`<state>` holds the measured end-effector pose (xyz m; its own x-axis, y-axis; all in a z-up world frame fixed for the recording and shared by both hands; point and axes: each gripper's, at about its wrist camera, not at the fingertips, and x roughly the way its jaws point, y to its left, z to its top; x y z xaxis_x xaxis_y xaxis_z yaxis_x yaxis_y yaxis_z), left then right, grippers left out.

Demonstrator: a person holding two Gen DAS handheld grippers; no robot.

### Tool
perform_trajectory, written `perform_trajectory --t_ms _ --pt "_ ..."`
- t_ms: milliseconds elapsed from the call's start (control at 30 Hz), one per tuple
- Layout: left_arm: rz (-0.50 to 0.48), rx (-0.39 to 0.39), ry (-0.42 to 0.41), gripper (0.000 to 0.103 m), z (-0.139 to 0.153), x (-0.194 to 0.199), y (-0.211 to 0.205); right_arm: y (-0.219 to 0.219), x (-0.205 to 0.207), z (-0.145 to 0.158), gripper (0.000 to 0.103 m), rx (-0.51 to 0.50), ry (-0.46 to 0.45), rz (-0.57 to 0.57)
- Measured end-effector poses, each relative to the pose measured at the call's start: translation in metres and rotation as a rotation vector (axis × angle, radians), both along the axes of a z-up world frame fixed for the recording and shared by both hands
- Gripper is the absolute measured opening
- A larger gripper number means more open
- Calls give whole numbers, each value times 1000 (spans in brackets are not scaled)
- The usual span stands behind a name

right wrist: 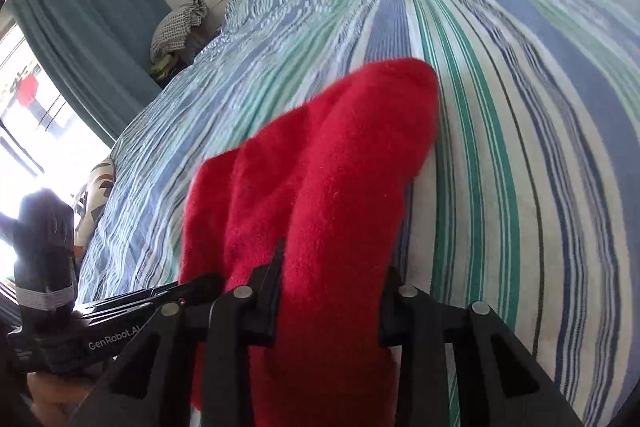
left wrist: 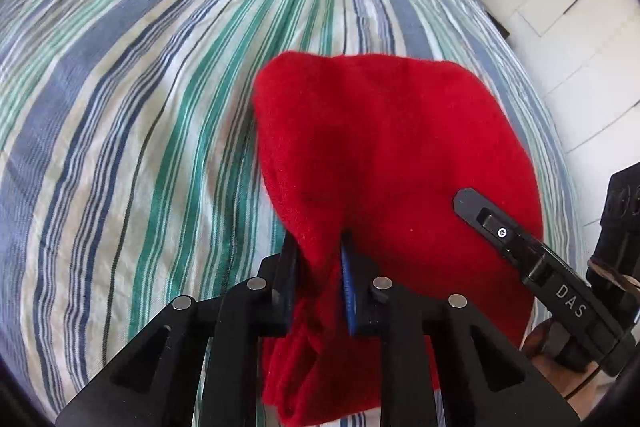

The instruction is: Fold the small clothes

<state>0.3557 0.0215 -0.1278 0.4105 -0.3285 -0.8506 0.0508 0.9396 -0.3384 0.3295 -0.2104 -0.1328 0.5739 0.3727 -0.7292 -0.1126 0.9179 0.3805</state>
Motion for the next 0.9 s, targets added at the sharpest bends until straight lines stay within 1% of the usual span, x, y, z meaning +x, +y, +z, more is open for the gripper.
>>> perform_trajectory --t_ms 67,133,267,333,367,400,433,467,500,533,567,600,633,667,733,800,867,900 --pt "-7 -5 -58 17 25 -5 2 5 -8 28 31 -23 -70 23" --pt "-12 -19 -119 17 56 -14 5 7 -15 60 31 -20 -142 34" --pt "-33 -42 -240 17 122 -33 12 3 -24 123 31 54 -247 44" --pt "-39 -40 -261 18 139 -37 14 3 -24 143 31 70 -260 47" --pt "-39 -35 -254 21 137 -33 12 2 -23 146 31 82 -249 42" --pt "-40 -20 -233 29 131 -31 11 0 -20 142 35 95 -228 29" --pt "-39 8 -201 35 117 -29 9 -3 -18 133 47 103 -193 16" --pt "-40 46 -160 51 98 -26 6 -5 -14 117 59 98 -136 10" --pt "-29 95 -115 57 77 -30 7 -8 -11 96 85 70 -60 -1" --pt "-16 150 -71 56 55 -38 10 -13 -15 73 91 19 18 -31" --pt "-6 195 -38 54 37 -49 14 -19 -26 53 91 -26 78 -52" --pt "-1 227 -28 54 26 -66 19 -25 -42 38 91 -54 110 -58" --pt "3 253 -36 55 20 -86 22 -32 -62 28 91 -71 113 -53" --pt "10 278 -55 58 19 -107 25 -37 -84 22 92 -99 105 -46" --pt "10 306 -105 69 27 -148 23 -45 -125 18 92 -155 85 -30" --pt "5 344 -172 90 43 -184 13 -51 -162 22 92 -185 76 -16" --pt "3 381 -243 100 63 -210 0 -52 -193 36 92 -220 60 -9" --pt "4 387 -278 101 74 -221 -6 -52 -206 47 92 -237 46 -6"
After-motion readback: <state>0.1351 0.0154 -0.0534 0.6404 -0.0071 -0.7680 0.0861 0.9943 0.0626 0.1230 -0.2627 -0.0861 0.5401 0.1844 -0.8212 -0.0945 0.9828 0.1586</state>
